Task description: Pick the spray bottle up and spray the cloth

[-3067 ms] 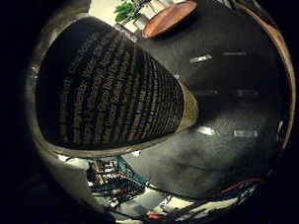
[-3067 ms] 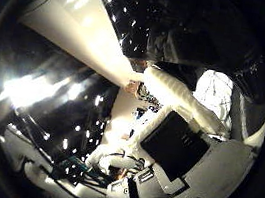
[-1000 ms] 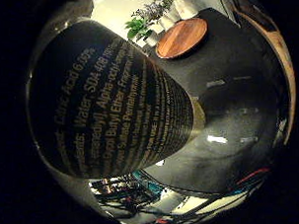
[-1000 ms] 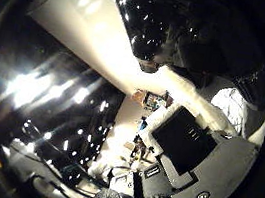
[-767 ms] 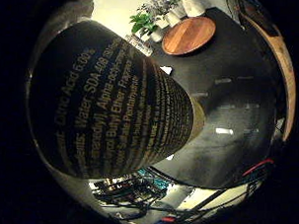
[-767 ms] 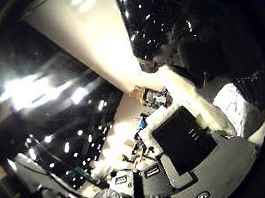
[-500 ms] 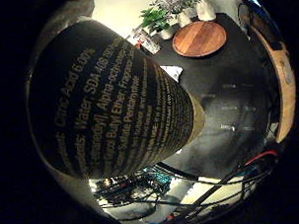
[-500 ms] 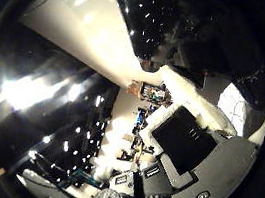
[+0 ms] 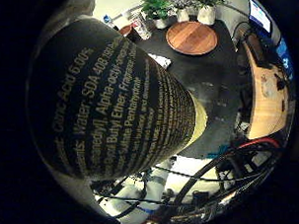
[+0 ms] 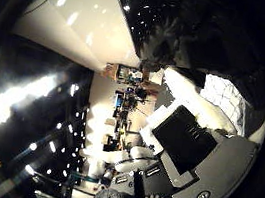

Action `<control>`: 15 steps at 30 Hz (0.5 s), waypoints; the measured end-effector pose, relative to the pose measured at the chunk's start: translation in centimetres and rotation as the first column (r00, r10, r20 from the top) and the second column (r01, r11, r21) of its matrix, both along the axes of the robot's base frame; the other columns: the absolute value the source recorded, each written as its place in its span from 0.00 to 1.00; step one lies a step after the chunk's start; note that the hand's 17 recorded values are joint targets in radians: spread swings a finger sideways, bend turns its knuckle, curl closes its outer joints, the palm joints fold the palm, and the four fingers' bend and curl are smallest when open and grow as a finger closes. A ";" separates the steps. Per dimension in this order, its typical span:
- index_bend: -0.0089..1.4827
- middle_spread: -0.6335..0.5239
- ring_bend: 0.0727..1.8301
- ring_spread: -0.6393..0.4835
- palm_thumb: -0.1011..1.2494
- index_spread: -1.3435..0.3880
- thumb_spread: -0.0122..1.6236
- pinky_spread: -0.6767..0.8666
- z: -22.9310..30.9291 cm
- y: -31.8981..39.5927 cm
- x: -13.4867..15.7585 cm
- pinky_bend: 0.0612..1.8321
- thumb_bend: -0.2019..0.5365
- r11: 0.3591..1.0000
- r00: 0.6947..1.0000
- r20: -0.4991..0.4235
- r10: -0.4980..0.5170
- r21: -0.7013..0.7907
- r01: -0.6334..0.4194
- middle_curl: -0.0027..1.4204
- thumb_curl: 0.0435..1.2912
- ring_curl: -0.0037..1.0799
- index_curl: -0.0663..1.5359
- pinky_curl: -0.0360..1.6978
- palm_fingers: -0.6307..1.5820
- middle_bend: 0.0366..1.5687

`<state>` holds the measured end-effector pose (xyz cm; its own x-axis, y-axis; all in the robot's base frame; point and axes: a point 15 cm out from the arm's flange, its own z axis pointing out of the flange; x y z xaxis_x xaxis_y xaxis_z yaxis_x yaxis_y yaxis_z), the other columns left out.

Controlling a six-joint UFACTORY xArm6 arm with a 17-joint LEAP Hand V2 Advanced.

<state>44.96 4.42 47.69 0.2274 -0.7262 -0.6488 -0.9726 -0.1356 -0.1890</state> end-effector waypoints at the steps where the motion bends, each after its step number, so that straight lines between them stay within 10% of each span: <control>1: 0.69 0.32 0.73 0.32 0.77 0.58 0.42 0.32 0.2 0.1 0.0 0.57 0.25 0.999 1.000 0.004 0.004 -0.032 -0.004 0.80 0.67 0.91 0.70 0.92 0.72 0.77; 15: 0.66 0.33 0.72 0.32 0.79 0.59 0.50 0.32 0.9 2.3 -0.4 0.56 0.25 0.960 0.999 0.032 0.036 -0.279 -0.025 0.78 0.64 0.91 0.69 0.93 0.75 0.75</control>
